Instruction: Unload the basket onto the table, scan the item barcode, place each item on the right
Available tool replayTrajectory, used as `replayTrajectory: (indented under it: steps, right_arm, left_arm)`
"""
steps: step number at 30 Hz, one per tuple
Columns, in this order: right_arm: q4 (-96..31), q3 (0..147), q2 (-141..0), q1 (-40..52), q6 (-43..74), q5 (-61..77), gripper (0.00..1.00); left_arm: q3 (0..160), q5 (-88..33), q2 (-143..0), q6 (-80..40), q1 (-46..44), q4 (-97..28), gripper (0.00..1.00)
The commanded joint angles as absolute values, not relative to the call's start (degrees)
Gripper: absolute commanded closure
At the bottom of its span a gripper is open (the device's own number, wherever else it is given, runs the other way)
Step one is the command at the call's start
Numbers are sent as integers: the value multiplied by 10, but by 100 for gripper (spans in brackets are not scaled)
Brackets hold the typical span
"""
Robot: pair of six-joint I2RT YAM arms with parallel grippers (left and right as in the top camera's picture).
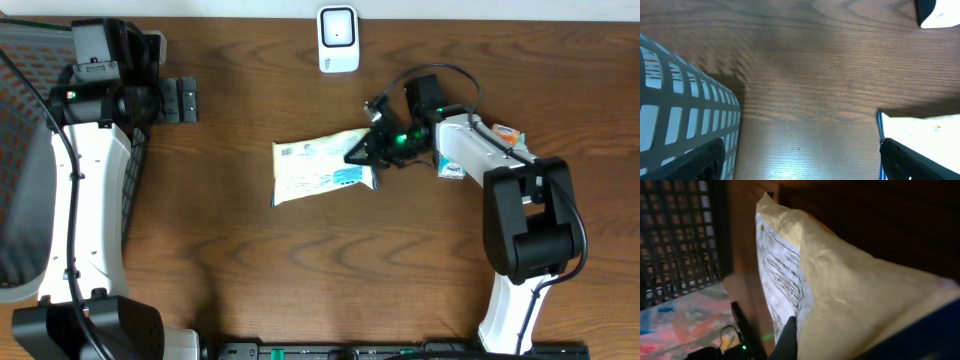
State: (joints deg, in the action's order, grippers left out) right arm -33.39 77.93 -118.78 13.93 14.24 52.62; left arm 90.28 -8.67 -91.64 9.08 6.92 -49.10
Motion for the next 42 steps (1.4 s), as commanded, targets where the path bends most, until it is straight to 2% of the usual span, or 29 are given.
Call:
replayTrajectory:
  steps: [1,6,7,8,10,12,14,18,24,26,28,29,32,42]
  right_arm:
    - [-365,780,-1178,137,106,462,99]
    - [-386,780,-1178,145,106,372,99]
    - [-386,780,-1178,145,106,368,96]
    - [-386,780,-1178,145,106,367,81]
    - [-386,780,-1178,143,100,368,58]
    - [-391,780,-1178,139,95,368,47]
    - [-398,780,-1177,134,92,368,42]
    - [-409,780,-1176,119,79,382,41]
    - [-426,780,-1176,105,76,394,39]
    - [-427,780,-1176,105,72,394,39]
    - [-427,780,-1176,107,72,394,39]
    - [-427,780,-1176,107,72,394,39]
    - [-426,780,-1176,110,72,393,39]
    - [-427,780,-1176,110,72,394,40]
  left_arm:
    - [910,-84,-917,98,68,-493,2]
    - [910,-84,-917,98,68,-493,2]
    - [910,-84,-917,98,68,-493,2]
    - [910,-83,-917,98,68,-493,2]
    - [910,-84,-917,98,68,-493,2]
    - [910,-86,-917,98,68,-491,2]
    - [910,-87,-917,79,65,-494,2]
    - [910,-89,-917,62,64,-495,3]
    - [908,-229,-917,10,63,-506,2]
    - [903,-252,-917,10,62,-505,26]
    - [890,-264,-919,6,57,-508,75]
    - [883,-266,-921,-7,52,-508,92]
    - [849,-269,-929,-54,27,-509,92]
    - [768,-343,-1021,-60,-83,-456,92]
